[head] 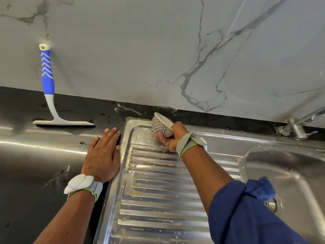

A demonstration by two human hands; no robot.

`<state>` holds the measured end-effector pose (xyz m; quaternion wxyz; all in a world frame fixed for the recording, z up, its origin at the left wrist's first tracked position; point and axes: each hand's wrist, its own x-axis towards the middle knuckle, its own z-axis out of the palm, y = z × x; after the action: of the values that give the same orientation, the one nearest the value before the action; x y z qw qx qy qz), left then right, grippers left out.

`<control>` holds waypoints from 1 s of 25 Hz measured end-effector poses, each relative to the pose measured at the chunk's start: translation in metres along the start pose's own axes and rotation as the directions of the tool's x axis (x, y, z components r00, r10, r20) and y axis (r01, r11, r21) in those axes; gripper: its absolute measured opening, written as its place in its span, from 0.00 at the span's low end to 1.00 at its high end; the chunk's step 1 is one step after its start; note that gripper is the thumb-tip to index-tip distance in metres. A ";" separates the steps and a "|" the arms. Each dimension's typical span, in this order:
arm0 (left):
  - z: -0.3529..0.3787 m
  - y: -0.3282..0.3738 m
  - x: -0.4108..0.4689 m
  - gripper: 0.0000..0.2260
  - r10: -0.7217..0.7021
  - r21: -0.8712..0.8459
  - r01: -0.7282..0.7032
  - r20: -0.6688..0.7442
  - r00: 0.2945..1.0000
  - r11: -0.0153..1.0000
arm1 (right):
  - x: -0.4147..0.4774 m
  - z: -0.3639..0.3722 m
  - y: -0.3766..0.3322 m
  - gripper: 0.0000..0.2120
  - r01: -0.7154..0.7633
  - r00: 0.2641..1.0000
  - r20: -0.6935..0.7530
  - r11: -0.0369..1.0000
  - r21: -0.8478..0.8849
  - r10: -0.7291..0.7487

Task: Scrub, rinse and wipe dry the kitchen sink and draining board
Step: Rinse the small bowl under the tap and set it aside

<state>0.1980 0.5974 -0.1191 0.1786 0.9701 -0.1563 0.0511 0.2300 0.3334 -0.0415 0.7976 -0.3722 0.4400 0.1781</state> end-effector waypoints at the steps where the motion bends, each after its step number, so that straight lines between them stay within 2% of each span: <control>1: 0.000 0.002 0.000 0.27 0.006 0.002 -0.006 0.001 1.000 1.000 | 0.001 -0.014 -0.007 0.20 0.005 1.000 -0.007 0.998 0.063 -0.005; 7: -0.002 0.001 0.002 0.27 0.008 -0.005 -0.008 -0.004 1.000 1.000 | 0.009 -0.109 -0.055 0.19 0.068 0.997 -0.046 0.915 0.397 -0.054; 11: -0.001 0.003 0.001 0.27 -0.010 -0.018 0.010 -0.009 1.000 1.000 | -0.006 -0.169 -0.070 0.20 0.057 0.998 -0.039 0.861 0.505 -0.043; 17: -0.007 0.008 0.000 0.30 -0.026 0.018 0.026 0.040 0.999 1.000 | -0.051 -0.191 -0.034 0.18 0.070 0.998 -0.028 0.888 0.455 -0.065; 21: -0.012 0.026 0.000 0.34 -0.107 0.052 0.101 0.122 0.987 0.994 | -0.088 -0.211 -0.017 0.18 0.073 0.997 -0.011 0.941 0.330 -0.074; 25: -0.009 0.070 -0.004 0.35 -0.103 0.084 0.095 0.106 0.989 0.992 | -0.105 -0.253 -0.013 0.19 0.092 0.995 -0.057 0.969 0.230 -0.081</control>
<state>0.1712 0.5394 -0.0884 0.1336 0.9843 -0.1154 -0.0051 0.0356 0.1395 -0.0334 0.8320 -0.2993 0.4598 0.0818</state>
